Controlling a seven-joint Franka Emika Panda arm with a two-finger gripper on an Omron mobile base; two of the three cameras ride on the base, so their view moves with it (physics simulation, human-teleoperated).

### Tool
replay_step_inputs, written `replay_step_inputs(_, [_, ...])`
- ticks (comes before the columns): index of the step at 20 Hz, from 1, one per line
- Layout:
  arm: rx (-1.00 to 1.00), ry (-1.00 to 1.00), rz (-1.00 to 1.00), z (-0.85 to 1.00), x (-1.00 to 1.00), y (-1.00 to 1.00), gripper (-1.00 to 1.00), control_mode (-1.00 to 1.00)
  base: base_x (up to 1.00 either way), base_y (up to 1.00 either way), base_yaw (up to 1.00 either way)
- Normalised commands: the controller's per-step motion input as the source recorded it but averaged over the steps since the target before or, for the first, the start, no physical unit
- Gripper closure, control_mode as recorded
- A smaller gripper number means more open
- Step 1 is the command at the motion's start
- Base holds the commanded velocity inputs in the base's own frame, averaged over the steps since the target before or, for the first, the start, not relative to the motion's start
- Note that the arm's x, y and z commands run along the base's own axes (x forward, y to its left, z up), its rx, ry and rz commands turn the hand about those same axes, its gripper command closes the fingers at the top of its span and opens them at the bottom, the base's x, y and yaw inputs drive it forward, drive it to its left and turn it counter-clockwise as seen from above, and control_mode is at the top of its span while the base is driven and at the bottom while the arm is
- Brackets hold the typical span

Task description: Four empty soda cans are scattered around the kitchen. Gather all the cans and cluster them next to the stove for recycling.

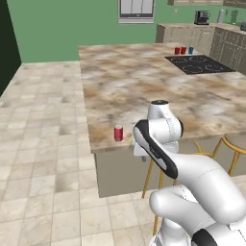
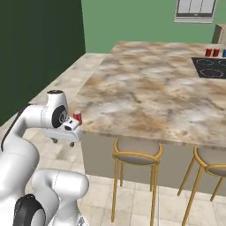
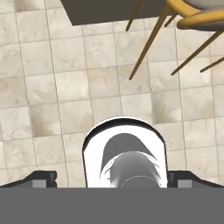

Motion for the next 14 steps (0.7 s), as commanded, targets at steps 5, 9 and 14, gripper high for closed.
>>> replay_step_inputs(5, [0.0, 0.0, 0.0, 0.0, 0.0, 0.0, -1.0, 1.0, 0.31, 0.46, -0.27])
replay_step_inputs(9, [0.0, 0.0, 0.0, 0.0, 0.0, 0.0, -1.0, 1.0, 0.32, 0.55, -0.22])
replay_step_inputs(14, [0.0, 0.0, 0.0, 0.0, 0.0, 0.0, -1.0, 1.0, 0.29, 0.46, -0.18])
